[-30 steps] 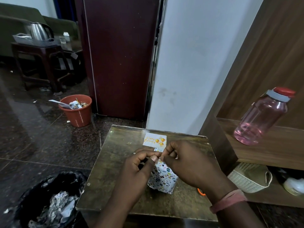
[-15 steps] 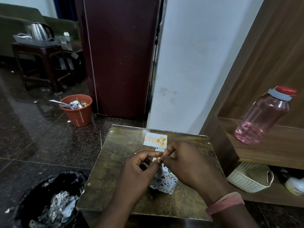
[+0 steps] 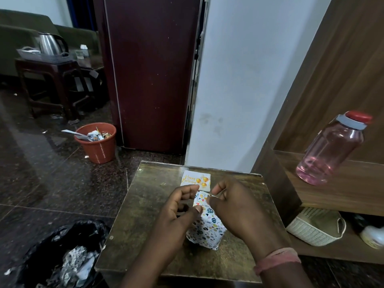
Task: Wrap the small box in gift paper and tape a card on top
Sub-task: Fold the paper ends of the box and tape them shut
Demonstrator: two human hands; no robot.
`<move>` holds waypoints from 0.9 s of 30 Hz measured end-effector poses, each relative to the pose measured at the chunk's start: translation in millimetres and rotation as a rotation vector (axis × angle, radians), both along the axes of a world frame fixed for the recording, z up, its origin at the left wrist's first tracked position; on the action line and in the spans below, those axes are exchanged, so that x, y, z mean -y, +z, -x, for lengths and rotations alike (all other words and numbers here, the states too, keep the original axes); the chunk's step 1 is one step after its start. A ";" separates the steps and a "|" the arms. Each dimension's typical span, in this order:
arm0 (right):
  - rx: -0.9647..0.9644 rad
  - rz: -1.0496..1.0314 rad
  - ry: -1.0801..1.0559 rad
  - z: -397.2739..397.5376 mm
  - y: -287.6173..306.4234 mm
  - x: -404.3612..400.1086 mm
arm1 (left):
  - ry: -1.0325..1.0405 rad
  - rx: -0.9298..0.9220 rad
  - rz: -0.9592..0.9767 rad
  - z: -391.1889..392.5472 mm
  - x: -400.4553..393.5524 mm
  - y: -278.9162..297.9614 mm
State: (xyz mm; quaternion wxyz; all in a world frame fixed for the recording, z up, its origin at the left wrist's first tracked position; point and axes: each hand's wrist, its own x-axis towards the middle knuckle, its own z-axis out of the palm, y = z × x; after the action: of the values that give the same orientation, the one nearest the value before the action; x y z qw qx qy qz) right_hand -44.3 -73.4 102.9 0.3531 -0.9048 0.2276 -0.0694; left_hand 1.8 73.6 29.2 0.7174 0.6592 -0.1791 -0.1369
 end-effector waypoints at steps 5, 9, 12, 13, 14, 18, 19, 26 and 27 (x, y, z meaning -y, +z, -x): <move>0.176 -0.195 -0.038 15.1 -2.9 -2.7 | -0.023 -0.028 0.031 -0.5 -1.1 -3.8; 0.406 -0.372 -0.239 41.3 -9.6 -2.7 | 0.019 -0.085 0.077 1.1 -0.5 0.3; 0.421 -0.441 -0.395 50.8 -27.9 2.4 | 0.022 -0.134 0.066 4.3 1.9 2.2; 0.354 -0.448 -0.411 51.1 -35.2 2.7 | 0.009 -0.141 0.014 4.2 3.0 1.7; 0.278 -0.463 -0.402 50.8 -41.3 1.4 | 0.000 -0.151 -0.036 4.1 4.0 -0.5; 0.242 -0.674 -0.303 44.1 -54.8 -9.6 | -0.041 -0.176 -0.131 6.4 5.1 -5.4; 0.275 -0.700 -0.277 41.7 -55.5 -11.2 | -0.046 -0.190 -0.128 2.8 5.7 -5.7; 0.355 -0.765 -0.149 33.3 -66.0 -8.2 | -0.075 -0.045 -0.049 1.4 2.8 -4.4; 0.368 -0.769 -0.172 31.8 -64.6 -5.9 | -0.022 0.012 -0.042 2.4 1.6 -3.6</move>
State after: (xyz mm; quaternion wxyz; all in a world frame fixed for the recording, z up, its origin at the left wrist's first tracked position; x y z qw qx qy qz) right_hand -76.0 -67.5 38.3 0.6919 -0.6579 0.2448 -0.1689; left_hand -0.6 72.0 25.6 0.7007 0.6730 -0.1878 -0.1444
